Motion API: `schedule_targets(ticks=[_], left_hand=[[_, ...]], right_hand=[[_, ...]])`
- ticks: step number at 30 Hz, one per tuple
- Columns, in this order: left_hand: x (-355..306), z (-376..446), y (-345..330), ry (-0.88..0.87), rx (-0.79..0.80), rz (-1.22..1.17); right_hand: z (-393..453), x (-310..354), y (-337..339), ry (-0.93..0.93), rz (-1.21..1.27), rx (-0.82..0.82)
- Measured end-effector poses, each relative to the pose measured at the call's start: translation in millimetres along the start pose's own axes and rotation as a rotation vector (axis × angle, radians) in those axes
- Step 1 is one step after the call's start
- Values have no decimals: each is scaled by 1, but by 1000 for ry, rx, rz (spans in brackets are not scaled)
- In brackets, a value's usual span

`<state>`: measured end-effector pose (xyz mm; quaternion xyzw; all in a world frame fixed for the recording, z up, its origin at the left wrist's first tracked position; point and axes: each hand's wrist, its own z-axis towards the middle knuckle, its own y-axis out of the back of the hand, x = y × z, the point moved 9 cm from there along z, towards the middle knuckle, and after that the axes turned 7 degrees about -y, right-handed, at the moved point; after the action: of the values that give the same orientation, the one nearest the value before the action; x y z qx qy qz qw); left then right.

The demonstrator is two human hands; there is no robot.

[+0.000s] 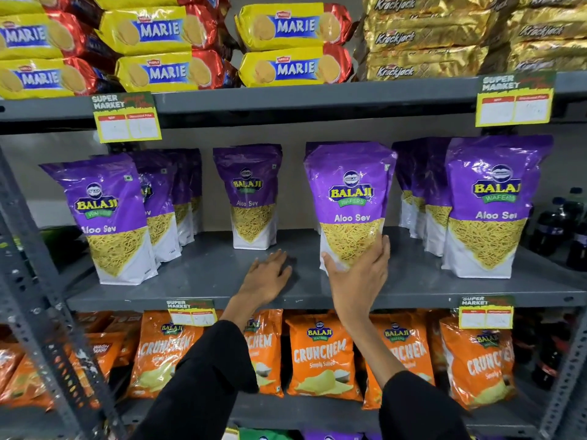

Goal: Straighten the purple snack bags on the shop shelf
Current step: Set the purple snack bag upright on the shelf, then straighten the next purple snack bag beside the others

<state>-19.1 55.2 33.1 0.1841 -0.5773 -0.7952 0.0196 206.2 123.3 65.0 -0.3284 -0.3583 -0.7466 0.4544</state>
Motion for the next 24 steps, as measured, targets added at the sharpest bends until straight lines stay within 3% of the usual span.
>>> schedule_targets(ticks=[2,4,8,12,21,24], left_hand=[[6,-15,14,2,-118,-40],[25,-31,25,12,-184,-58],[91,-52,43,60,-166,1],[151,-54,62,103,-133,61],[200,-38,56,66,109,86],[205,-34,48,35,180,191]], right_hand=[[-22,15,3,132,120,-23],[-42,30,-15,171,240,98],[-67,63,-77,48,297,375],[-70,97,-146,-40,200,527],[-52,119,-239,-294,-8,520],[-49,117,-257,-345,-23,513]])
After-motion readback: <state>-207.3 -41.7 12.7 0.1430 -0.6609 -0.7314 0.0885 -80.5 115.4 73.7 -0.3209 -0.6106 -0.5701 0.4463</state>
